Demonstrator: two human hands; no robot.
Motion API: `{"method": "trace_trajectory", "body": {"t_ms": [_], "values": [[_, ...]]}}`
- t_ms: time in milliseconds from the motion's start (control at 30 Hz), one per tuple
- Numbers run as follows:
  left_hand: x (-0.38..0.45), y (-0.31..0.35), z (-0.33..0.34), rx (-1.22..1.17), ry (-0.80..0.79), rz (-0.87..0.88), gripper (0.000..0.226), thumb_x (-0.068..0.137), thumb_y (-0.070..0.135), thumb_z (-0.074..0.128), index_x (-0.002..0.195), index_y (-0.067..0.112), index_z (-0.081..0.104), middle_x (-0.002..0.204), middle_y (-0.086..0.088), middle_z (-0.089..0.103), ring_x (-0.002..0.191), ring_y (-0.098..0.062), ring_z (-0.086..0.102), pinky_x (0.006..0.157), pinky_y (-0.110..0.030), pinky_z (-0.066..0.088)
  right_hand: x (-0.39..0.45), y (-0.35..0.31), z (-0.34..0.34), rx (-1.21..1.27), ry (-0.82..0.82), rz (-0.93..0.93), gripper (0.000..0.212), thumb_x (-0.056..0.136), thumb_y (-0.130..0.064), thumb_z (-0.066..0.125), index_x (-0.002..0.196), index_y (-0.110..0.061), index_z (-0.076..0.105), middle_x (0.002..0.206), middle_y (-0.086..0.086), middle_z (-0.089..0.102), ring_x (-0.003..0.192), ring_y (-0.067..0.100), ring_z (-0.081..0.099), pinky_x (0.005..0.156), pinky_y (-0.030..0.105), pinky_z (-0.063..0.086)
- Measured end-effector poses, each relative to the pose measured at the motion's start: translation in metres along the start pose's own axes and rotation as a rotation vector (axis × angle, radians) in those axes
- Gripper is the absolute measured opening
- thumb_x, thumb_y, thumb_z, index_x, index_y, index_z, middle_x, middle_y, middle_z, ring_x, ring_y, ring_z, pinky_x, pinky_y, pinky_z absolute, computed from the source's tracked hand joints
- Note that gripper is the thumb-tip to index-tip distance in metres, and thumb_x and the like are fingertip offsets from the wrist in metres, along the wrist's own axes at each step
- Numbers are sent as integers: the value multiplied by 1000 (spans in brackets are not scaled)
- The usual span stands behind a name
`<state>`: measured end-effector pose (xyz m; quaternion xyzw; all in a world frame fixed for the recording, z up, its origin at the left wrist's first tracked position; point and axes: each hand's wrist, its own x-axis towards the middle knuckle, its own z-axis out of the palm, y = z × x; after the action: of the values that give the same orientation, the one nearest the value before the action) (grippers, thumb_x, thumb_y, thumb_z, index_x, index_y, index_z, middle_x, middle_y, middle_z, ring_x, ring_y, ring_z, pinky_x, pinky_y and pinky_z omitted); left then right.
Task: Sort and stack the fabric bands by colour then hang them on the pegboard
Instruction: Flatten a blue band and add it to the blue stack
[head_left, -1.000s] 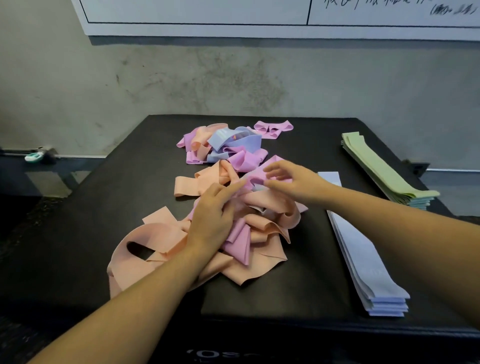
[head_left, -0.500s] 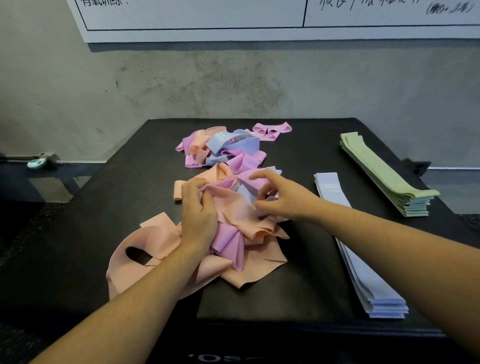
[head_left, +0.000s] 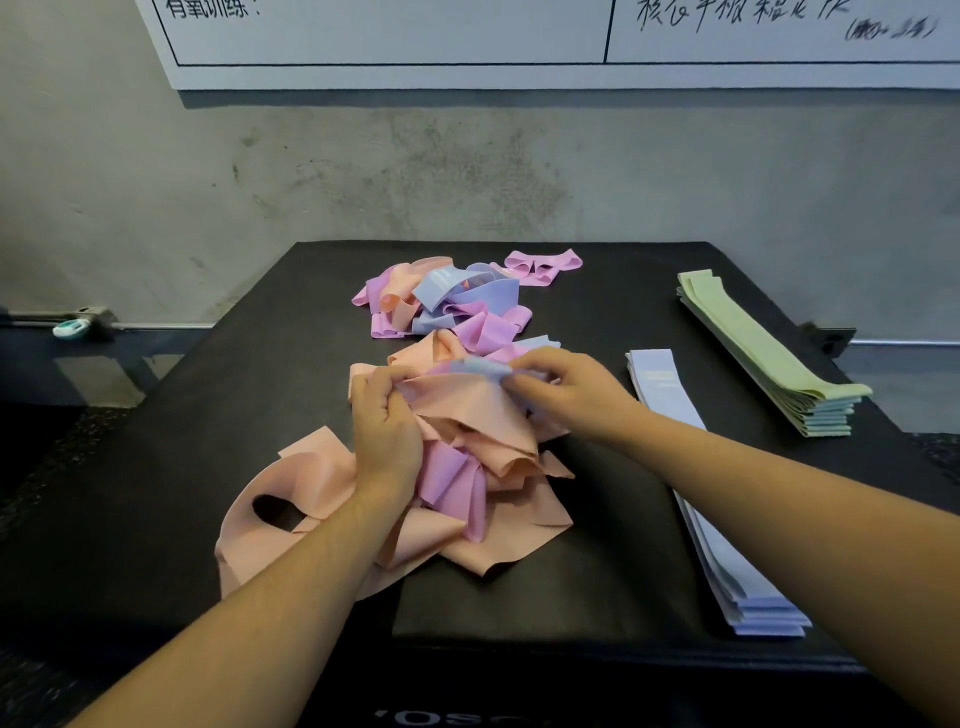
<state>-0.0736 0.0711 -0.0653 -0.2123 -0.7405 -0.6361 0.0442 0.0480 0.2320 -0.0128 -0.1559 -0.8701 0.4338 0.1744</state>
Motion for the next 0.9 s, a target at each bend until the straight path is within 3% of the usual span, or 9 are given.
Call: {"method": "trace_trajectory", "body": {"t_ms": [100,200,300,400,533,633,767,833,900], "values": [[0,0,0,-37,14,-20,20,91,23,37,78,28,52,96,2,47,91,-7,47,77,-4,33,-2,-5,-8,289,136,75,14,101,-21,59,89,-23,66,87,-4,62,73,5,56,61,14,47],[1,3,2,9,-34,-29,30,91,46,56,74,23,47,89,5,43,76,-2,45,67,-9,35,-2,-9,-15,495,267,204,19,100,-19,53,81,-18,55,86,3,53,83,18,51,66,31,47],[0,1,6,211,-74,15,33,88,34,75,80,18,47,92,4,37,75,-9,41,66,-11,36,-4,-15,-27,682,323,311,21,93,-22,49,101,-7,60,97,12,57,86,23,55,65,35,52],[2,2,7,398,-107,106,27,87,29,74,87,20,49,108,2,38,98,-13,38,89,-26,34,-10,-22,-37,727,261,264,35,94,-14,39,115,1,61,107,21,67,90,26,66,71,37,59],[8,19,4,697,-168,160,25,91,33,68,113,31,58,141,0,39,137,-24,30,114,-45,21,-22,-39,-49,762,251,194,35,90,-15,39,105,4,63,109,24,69,99,36,66,83,45,59],[14,32,2,832,-269,222,37,98,42,56,135,39,51,162,-1,20,152,-34,10,120,-55,7,-35,-55,-61,702,167,90,33,91,-11,33,94,6,61,91,20,66,85,29,59,75,39,53],[18,53,-3,865,-335,143,37,104,46,42,141,52,42,168,10,0,154,-43,-7,118,-67,-4,-51,-63,-66,685,205,183,12,98,-10,43,104,-9,53,93,9,55,80,16,56,60,25,52],[19,59,-7,797,-340,153,33,104,47,38,135,51,48,167,10,9,155,-40,-1,118,-65,2,-60,-64,-67,664,183,229,10,99,-10,46,106,-12,52,97,9,54,82,16,56,57,24,54],[12,71,-12,463,-378,149,26,106,43,38,125,39,55,156,4,36,151,-25,25,119,-44,21,-72,-68,-67,654,149,254,3,99,-12,48,102,-11,50,99,9,54,84,18,57,55,25,54]]}}
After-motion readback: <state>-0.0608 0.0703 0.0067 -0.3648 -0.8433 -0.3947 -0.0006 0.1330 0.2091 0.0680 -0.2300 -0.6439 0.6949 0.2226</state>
